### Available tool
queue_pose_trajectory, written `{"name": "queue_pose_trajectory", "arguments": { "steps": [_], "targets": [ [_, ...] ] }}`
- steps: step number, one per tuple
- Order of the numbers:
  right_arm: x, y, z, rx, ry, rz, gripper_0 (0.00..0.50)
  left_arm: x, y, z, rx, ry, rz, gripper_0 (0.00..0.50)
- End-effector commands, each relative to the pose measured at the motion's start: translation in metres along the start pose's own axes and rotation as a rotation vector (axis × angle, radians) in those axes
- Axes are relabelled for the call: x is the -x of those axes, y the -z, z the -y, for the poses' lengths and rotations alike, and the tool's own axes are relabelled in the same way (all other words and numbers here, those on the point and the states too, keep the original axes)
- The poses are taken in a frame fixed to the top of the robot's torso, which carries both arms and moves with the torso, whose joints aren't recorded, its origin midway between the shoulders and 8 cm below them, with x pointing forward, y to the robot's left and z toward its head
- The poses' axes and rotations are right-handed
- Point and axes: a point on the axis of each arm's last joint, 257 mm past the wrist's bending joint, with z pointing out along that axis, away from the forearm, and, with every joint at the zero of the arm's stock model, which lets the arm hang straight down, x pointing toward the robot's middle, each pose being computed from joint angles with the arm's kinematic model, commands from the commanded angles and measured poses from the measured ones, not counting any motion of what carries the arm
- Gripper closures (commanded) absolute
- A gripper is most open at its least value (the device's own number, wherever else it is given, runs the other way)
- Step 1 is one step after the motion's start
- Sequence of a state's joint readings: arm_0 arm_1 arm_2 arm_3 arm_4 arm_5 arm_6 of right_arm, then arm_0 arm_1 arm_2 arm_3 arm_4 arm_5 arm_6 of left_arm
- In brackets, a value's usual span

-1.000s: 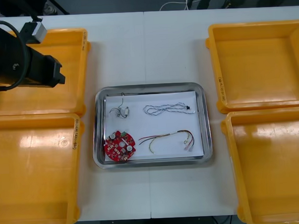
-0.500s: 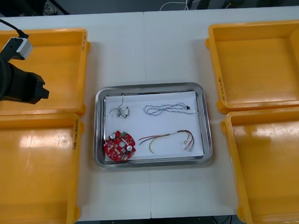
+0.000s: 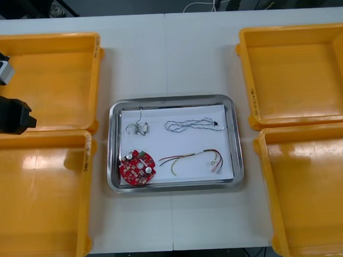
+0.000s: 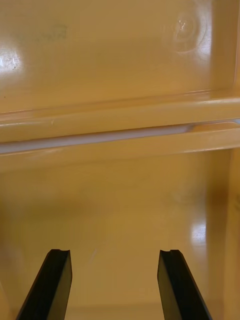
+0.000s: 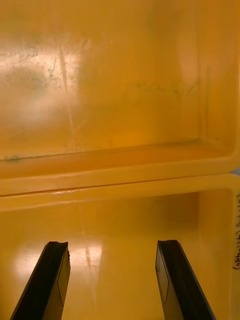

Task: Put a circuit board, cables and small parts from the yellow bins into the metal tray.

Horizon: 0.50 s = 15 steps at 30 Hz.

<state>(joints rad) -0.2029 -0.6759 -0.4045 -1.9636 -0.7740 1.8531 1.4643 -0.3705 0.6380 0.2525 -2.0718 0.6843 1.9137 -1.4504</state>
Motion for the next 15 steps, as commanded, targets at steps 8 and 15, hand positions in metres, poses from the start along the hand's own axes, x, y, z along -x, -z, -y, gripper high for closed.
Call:
{"name": "queue_pose_trajectory", "arguments": {
  "steps": [8,15],
  "targets": [
    [0.010,0.008,0.000,-0.003,-0.011,0.035,0.000,-0.021,0.016,-0.048,0.134,-0.133,-0.013,0.000],
    [0.010,0.008,0.000,-0.003,-0.011,0.035,0.000,-0.041,0.015,-0.058,0.153,-0.137,-0.054,0.000]
  ]
}}
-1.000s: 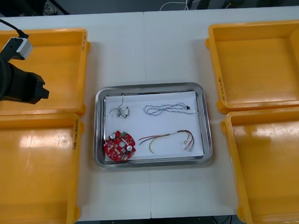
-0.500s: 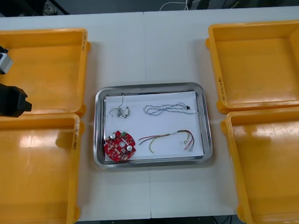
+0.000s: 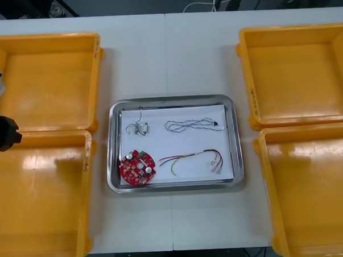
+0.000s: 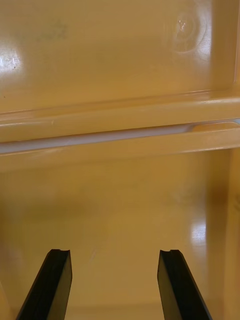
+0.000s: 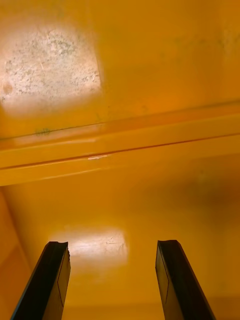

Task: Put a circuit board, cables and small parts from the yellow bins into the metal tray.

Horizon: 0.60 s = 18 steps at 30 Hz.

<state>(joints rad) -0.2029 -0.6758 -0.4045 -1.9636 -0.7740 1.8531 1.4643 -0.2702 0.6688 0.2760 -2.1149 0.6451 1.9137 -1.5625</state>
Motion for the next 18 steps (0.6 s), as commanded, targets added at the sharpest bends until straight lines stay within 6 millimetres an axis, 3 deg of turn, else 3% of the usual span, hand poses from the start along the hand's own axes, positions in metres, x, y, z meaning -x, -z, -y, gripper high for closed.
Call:
{"name": "queue_pose_trajectory", "arguments": {
  "steps": [1,18],
  "targets": [
    [0.010,0.008,0.000,-0.003,-0.011,0.035,0.000,-0.011,0.014,-0.028,0.072,-0.053,-0.009,0.000],
    [0.010,0.008,0.000,-0.003,-0.011,0.035,0.000,-0.020,0.013,-0.026,0.037,-0.030,-0.018,0.000]
  ]
}}
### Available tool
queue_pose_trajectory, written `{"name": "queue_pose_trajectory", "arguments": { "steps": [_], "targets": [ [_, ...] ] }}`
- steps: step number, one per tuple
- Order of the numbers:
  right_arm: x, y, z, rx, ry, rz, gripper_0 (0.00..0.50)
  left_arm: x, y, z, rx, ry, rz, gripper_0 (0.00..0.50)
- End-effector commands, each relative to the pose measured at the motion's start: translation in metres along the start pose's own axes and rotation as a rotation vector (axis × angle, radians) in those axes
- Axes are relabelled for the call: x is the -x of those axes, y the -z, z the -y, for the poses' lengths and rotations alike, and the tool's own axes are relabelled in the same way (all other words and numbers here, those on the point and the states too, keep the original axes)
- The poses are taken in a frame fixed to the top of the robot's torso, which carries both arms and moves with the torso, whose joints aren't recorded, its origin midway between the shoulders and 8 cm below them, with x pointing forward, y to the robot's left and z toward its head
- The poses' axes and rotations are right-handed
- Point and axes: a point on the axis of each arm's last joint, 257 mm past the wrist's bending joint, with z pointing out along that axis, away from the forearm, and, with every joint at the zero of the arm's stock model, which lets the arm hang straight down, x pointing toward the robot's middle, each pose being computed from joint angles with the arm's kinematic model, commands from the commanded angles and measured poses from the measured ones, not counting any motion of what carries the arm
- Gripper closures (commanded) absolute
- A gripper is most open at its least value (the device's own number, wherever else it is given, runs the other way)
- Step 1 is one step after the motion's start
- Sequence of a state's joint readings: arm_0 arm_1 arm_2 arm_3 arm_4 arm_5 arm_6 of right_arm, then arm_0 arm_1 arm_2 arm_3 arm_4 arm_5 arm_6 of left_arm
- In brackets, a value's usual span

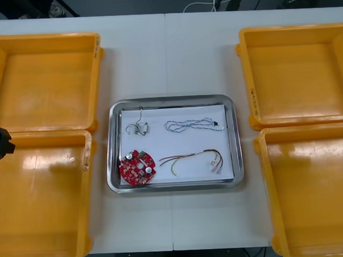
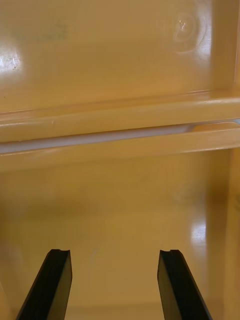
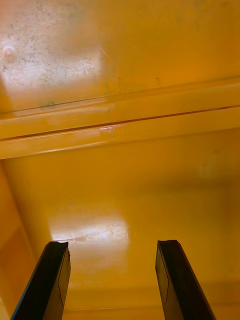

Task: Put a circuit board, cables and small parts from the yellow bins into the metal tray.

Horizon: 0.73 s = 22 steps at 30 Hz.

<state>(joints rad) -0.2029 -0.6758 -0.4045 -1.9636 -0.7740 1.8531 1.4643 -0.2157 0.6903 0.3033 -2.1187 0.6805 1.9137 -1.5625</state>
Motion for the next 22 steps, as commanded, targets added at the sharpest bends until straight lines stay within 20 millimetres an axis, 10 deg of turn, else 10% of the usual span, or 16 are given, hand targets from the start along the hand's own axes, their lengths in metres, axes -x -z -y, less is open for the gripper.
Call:
{"name": "queue_pose_trajectory", "arguments": {
  "steps": [1,22],
  "targets": [
    [0.0105,0.0085,0.0004,-0.003,-0.011,0.035,0.000,0.0004,0.0162,-0.0175,0.040,-0.042,0.021,0.000],
    [0.0105,0.0085,0.0004,-0.003,-0.011,0.035,0.000,0.0024,0.0205,-0.0163,0.016,-0.036,0.035,0.000]
  ]
}}
